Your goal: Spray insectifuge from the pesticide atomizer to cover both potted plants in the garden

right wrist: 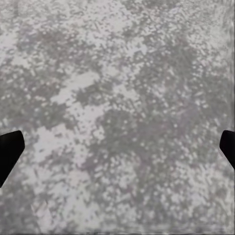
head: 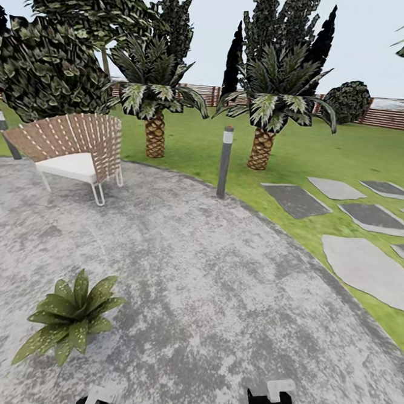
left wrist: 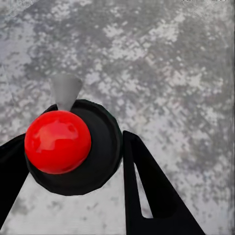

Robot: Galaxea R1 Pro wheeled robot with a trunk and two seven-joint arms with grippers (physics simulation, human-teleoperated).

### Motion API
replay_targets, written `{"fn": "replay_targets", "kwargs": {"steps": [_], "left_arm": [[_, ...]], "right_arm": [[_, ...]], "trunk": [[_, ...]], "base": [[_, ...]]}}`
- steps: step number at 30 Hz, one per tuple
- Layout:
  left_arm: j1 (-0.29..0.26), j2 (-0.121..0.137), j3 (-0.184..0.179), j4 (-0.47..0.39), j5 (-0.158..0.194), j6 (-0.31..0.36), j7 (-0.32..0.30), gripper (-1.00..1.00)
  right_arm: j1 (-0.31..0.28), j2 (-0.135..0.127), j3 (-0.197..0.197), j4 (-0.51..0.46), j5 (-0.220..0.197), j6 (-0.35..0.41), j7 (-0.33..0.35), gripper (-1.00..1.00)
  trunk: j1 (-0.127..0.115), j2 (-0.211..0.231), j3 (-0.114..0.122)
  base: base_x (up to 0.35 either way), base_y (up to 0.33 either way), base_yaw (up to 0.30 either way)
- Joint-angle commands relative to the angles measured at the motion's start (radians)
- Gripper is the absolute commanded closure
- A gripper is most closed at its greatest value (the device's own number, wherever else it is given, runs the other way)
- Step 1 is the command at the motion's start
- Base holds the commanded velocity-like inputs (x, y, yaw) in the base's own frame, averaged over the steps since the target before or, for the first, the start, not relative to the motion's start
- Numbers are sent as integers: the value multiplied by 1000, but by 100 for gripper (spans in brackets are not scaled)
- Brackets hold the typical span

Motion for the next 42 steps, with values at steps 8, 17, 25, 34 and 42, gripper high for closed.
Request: {"fn": "replay_targets", "kwargs": {"steps": [8,17,25,34,42], "left_arm": [[0,0,9,0,-9,-3,-4,100],[0,0,9,0,-10,-3,-5,100],[0,0,9,0,-9,-3,-5,100],[0,0,9,0,-10,-3,-5,100],[0,0,9,0,-10,-3,-5,100]], "right_arm": [[-1,-5,7,1,2,-4,-1,-100],[-1,-7,5,2,2,-4,-1,-100],[-1,-7,5,2,2,-4,-1,-100],[-1,-6,5,2,2,-1,-1,-100],[-1,-5,7,0,1,-1,3,-100]], "trunk": [[0,0,-1],[0,0,-1],[0,0,-1],[0,0,-1],[0,0,-1]], "base": [[0,0,-300],[0,0,-300],[0,0,-300],[0,0,-300],[0,0,-300]]}}
